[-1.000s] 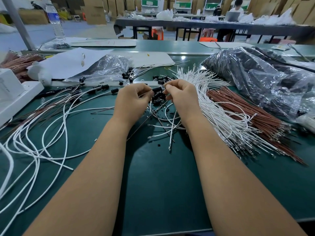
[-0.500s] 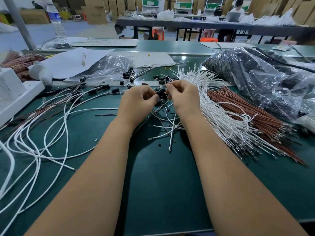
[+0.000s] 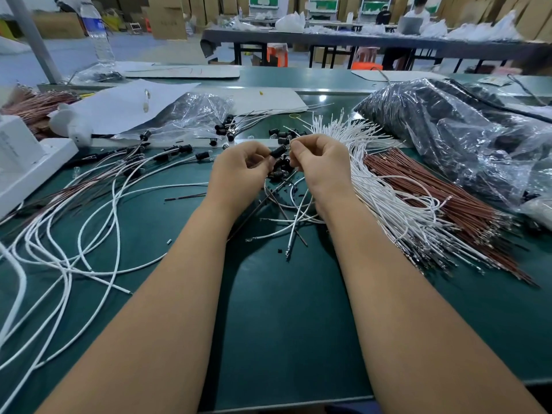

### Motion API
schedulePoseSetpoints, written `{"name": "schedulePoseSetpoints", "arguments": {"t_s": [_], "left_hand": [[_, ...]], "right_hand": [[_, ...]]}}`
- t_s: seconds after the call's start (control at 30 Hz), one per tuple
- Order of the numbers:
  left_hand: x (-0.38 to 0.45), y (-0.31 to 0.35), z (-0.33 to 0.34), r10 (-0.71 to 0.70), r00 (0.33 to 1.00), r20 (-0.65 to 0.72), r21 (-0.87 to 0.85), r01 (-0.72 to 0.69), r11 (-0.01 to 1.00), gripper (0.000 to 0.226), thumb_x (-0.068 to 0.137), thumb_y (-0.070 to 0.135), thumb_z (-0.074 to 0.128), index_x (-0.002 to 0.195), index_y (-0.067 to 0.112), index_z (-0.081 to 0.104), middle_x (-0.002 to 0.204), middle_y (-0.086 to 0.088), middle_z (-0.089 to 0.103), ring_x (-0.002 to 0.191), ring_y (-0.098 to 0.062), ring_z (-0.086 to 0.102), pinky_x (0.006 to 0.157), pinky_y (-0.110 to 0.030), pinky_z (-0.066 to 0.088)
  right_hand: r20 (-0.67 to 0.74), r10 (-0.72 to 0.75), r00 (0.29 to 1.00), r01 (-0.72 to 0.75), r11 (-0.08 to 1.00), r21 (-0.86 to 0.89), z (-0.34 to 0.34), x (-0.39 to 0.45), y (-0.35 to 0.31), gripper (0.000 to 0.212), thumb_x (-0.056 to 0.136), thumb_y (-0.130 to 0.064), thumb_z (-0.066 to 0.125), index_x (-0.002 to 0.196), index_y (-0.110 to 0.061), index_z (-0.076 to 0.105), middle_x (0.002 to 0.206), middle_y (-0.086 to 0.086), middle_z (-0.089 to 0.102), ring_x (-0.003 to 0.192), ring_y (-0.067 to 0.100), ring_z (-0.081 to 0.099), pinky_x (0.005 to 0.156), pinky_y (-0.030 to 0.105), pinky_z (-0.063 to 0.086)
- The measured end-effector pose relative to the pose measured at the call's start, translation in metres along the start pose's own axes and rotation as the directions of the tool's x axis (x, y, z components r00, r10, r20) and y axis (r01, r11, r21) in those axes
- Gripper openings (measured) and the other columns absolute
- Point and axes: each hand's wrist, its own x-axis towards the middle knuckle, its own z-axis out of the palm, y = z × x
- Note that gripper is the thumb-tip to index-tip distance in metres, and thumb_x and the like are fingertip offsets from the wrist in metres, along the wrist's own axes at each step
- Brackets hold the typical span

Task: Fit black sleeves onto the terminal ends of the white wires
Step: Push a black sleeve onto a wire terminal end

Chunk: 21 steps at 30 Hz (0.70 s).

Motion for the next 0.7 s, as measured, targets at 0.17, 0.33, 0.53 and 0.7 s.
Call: {"name": "schedulePoseSetpoints", "arguments": {"t_s": [0.17,0.33,0.53,0.7], "left_hand": [[0.0012,-0.0013,0.0014,0.011,1.0,0.0,0.014,-0.011,1.0,0.007,0.089,0.014,0.065,0.083,0.014,0.067,0.074,-0.005,0.07,0.068,-0.016,0.063,0.068,-0.03,0.052],[0.0007,-0.0009,0.0029,0.008,1.0,-0.001,0.029,-0.008,1.0,0.011,0.089,0.018,0.066,0.078,0.014,0.066,0.068,0.006,0.07,0.063,-0.01,0.064,0.066,-0.026,0.052],[-0.0005,0.0025,0.0015,0.007,1.0,0.0,-0.026,-0.007,1.0,0.012,0.09,0.011,0.063,0.08,0.016,0.065,0.067,0.004,0.069,0.07,-0.024,0.068,0.071,-0.036,0.055],[-0.002,0.0046,0.0003,0.002,1.0,-0.018,-0.035,-0.003,0.999,0.021,0.09,0.01,0.063,0.073,0.024,0.062,0.064,0.008,0.067,0.064,-0.019,0.065,0.068,-0.034,0.054]], "right_hand": [[-0.002,-0.009,1.0,0.009,1.0,-0.011,-0.0016,0.0003,0.0008,0.017,0.091,-0.006,0.063,0.078,-0.018,0.064,0.072,0.0,0.065,0.06,0.004,0.06,0.067,0.02,0.055],[0.002,-0.009,1.0,0.009,0.998,-0.061,0.0004,0.0005,0.0012,0.014,0.091,-0.007,0.063,0.08,-0.017,0.064,0.074,0.001,0.065,0.067,0.011,0.062,0.076,0.032,0.058],[-0.009,-0.028,1.0,0.027,0.995,-0.095,0.0019,-0.0003,0.0014,0.011,0.089,-0.008,0.065,0.083,-0.016,0.065,0.078,0.003,0.066,0.074,0.017,0.064,0.079,0.038,0.058],[-0.031,-0.063,0.998,0.058,0.986,-0.158,0.0016,-0.0009,0.002,0.009,0.088,-0.012,0.067,0.081,-0.018,0.063,0.079,0.003,0.066,0.077,0.022,0.066,0.077,0.037,0.057]]}}
